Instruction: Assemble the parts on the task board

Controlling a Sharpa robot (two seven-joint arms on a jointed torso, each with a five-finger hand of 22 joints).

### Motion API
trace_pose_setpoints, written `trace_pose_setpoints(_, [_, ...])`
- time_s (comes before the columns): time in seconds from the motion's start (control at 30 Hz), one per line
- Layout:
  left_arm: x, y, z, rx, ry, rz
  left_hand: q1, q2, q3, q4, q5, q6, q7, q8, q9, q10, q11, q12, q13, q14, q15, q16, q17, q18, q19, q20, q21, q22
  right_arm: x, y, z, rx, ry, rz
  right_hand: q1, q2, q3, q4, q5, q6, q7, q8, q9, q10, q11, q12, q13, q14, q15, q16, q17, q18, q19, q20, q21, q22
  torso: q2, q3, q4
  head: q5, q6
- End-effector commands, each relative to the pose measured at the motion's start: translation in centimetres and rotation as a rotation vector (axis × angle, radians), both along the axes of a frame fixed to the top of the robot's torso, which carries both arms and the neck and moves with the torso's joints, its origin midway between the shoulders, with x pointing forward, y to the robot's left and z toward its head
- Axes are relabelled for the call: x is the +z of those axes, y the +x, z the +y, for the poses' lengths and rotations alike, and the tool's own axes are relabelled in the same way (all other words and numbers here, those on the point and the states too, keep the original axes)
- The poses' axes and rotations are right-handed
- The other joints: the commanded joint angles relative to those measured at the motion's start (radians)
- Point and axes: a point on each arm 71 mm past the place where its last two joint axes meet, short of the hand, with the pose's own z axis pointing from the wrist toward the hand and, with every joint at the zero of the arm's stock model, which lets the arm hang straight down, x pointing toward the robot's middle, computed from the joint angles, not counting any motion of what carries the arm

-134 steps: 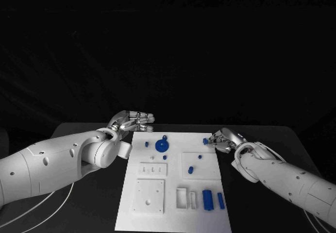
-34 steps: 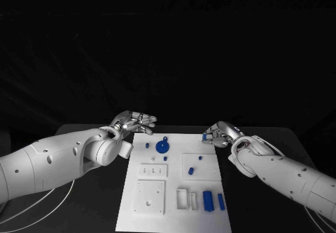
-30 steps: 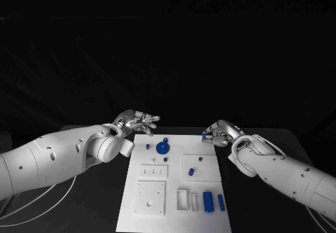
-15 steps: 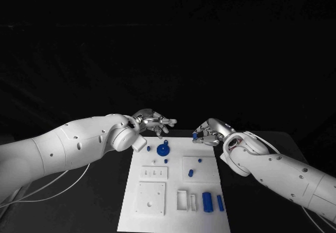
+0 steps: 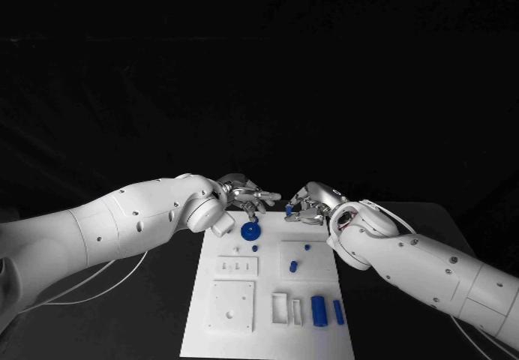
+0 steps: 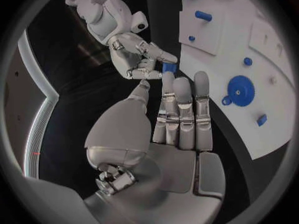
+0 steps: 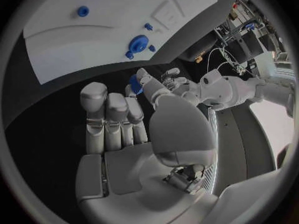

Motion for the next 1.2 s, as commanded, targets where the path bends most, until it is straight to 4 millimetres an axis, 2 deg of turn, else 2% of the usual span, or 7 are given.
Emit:
trace_pose_setpoints(0.03, [-0.3, -0.1, -0.4, -0.007, 0.087, 0.029, -0.006, -0.021, 0.007, 0.016, -0.010, -0.013, -0.001, -0.001, 0.013, 0.030, -0.002, -0.006, 0.004, -0.012, 0.002, 0.007, 0.000, -0.004, -0.002, 0.003, -0.014, 0.020, -0.1, -0.1, 0.5, -0.007, -0.036, 0.024, -0.009, 0.005, 0.008, -0.002, 0.001, 0.007, -0.002, 0.002, 0.012, 0.002, -0.001, 0.001, 0.020, 0.000, -0.006, 0.005, -0.001, -0.009, 0.056, -0.003, 0.004, 0.056, 0.001, -0.0004, -0.0002, 0.001, -0.001])
trace_pose_setpoints(0.2, [-0.5, -0.1, -0.9, -0.008, 0.118, 0.046, -0.015, -0.042, 0.026, 0.047, -0.026, -0.021, 0.002, -0.002, 0.020, 0.028, 0.001, -0.011, 0.008, -0.014, 0.004, 0.009, -0.007, -0.004, 0.003, 0.005, -0.041, 0.052, 0.0, -0.2, 1.2, 0.004, -0.035, 0.026, -0.010, 0.005, 0.008, -0.001, 0.001, 0.006, -0.001, 0.002, 0.012, 0.003, -0.001, 0.001, 0.021, 0.000, -0.006, 0.005, -0.001, -0.008, 0.056, -0.003, 0.003, 0.056, 0.001, -0.0004, 0.0018, -0.001, 0.001])
trace_pose_setpoints(0.3, [-0.6, -0.1, -1.0, -0.009, 0.133, 0.051, -0.015, -0.042, 0.026, 0.048, -0.026, -0.021, 0.002, -0.002, 0.020, 0.028, 0.001, -0.011, 0.008, -0.015, 0.004, 0.009, -0.008, -0.004, 0.003, 0.005, -0.043, 0.055, 0.0, -0.3, 1.6, 0.010, -0.035, 0.026, -0.011, 0.005, 0.008, 0.000, 0.001, 0.006, -0.001, 0.002, 0.012, 0.003, -0.001, 0.002, 0.021, 0.000, -0.007, 0.004, -0.001, -0.008, 0.056, -0.003, 0.003, 0.055, 0.002, -0.0008, 0.0019, -0.002, 0.000])
trace_pose_setpoints(0.77, [-1.2, -0.3, -2.0, -0.029, 0.194, 0.066, -0.015, -0.039, 0.026, 0.048, -0.029, -0.023, 0.002, -0.002, 0.019, 0.027, 0.001, -0.013, 0.010, -0.016, 0.004, 0.012, -0.017, -0.006, 0.037, 0.005, -0.156, 0.201, 0.3, -0.6, 2.7, 0.025, -0.034, 0.019, -0.013, 0.004, 0.007, 0.005, 0.002, 0.005, -0.002, 0.002, 0.013, 0.003, -0.001, 0.001, 0.021, 0.000, -0.007, 0.003, -0.002, -0.008, 0.056, -0.004, 0.002, 0.054, 0.003, -0.0025, 0.0049, -0.006, -0.001])
trace_pose_setpoints(0.83, [-1.2, -0.3, -2.0, -0.030, 0.200, 0.067, -0.015, -0.033, 0.022, 0.039, -0.028, -0.021, 0.002, -0.002, 0.018, 0.028, 0.001, -0.013, 0.010, -0.016, 0.004, 0.011, -0.018, -0.005, 0.051, 0.005, -0.195, 0.247, 0.3, -0.6, 2.8, 0.027, -0.035, 0.018, -0.013, 0.004, 0.007, 0.006, 0.002, 0.004, -0.002, 0.002, 0.013, 0.003, -0.001, 0.000, 0.021, 0.000, -0.007, 0.003, -0.002, -0.008, 0.056, -0.004, 0.002, 0.054, 0.003, -0.0018, 0.0054, -0.006, -0.001])
trace_pose_setpoints(0.97, [-1.3, -0.3, -2.1, -0.033, 0.206, 0.069, -0.013, -0.029, 0.022, 0.036, -0.027, -0.021, 0.002, -0.002, 0.018, 0.028, 0.000, -0.012, 0.010, -0.015, 0.003, 0.012, -0.018, -0.006, 0.052, 0.005, -0.199, 0.253, 0.3, -0.7, 3.0, 0.030, -0.037, 0.019, -0.014, 0.003, 0.006, 0.007, 0.001, 0.003, -0.002, 0.002, 0.013, 0.003, -0.001, 0.000, 0.021, 0.000, -0.007, 0.003, -0.002, -0.008, 0.056, -0.004, 0.001, 0.054, 0.003, -0.0016, 0.0057, -0.006, -0.001])
trace_pose_setpoints(1.2, [-1.4, -0.4, -2.2, -0.037, 0.210, 0.072, -0.004, -0.001, 0.004, 0.003, -0.005, -0.018, 0.001, -0.002, 0.014, 0.028, -0.001, -0.012, 0.010, -0.014, 0.002, 0.013, -0.017, -0.007, 0.062, 0.004, -0.231, 0.295, 0.2, -0.7, 3.2, 0.036, -0.043, 0.023, -0.013, 0.002, 0.006, 0.011, 0.001, 0.002, -0.002, 0.002, 0.013, 0.002, -0.002, 0.000, 0.021, 0.000, -0.007, 0.003, -0.002, -0.008, 0.056, -0.004, 0.002, 0.053, 0.003, -0.0020, 0.0058, -0.007, 0.000])
